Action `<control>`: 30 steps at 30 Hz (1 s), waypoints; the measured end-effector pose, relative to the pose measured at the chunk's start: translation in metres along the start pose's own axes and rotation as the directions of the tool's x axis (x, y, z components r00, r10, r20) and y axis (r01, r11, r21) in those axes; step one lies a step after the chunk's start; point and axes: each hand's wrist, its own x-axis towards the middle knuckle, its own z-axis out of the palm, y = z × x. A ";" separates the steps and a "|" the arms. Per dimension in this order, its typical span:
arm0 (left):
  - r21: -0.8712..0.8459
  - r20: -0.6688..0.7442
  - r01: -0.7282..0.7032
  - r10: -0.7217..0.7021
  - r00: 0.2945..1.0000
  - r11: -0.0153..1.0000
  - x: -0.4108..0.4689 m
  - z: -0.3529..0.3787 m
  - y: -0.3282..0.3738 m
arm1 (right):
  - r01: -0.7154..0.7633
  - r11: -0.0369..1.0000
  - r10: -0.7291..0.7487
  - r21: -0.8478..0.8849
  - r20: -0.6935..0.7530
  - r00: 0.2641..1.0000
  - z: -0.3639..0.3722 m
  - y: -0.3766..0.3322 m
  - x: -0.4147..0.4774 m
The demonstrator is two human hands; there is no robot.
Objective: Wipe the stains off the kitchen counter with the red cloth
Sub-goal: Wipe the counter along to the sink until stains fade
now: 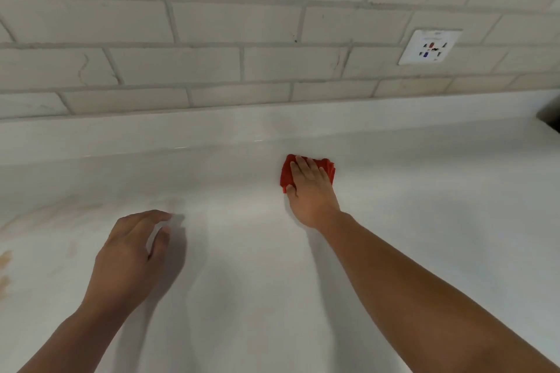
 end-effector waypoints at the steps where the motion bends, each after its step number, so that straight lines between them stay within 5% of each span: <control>1: 0.007 0.002 -0.007 0.007 1.000 1.000 0.002 0.000 -0.002 | -0.022 1.000 0.022 -0.016 0.008 1.000 -0.001 0.001 0.008; 10: 0.000 0.021 -0.028 0.028 0.999 1.000 0.009 0.016 0.014 | 0.136 0.991 -0.136 -0.013 0.040 0.990 0.005 -0.024 -0.001; 21: 0.042 -0.003 -0.377 0.378 0.926 0.925 0.048 0.108 0.140 | -0.084 0.996 0.083 -0.019 -0.050 0.995 -0.028 0.138 -0.034; 30: 0.087 -0.041 -0.371 0.375 0.926 0.925 0.067 0.118 0.166 | -0.279 0.959 0.279 -0.049 0.007 0.960 -0.045 0.198 0.014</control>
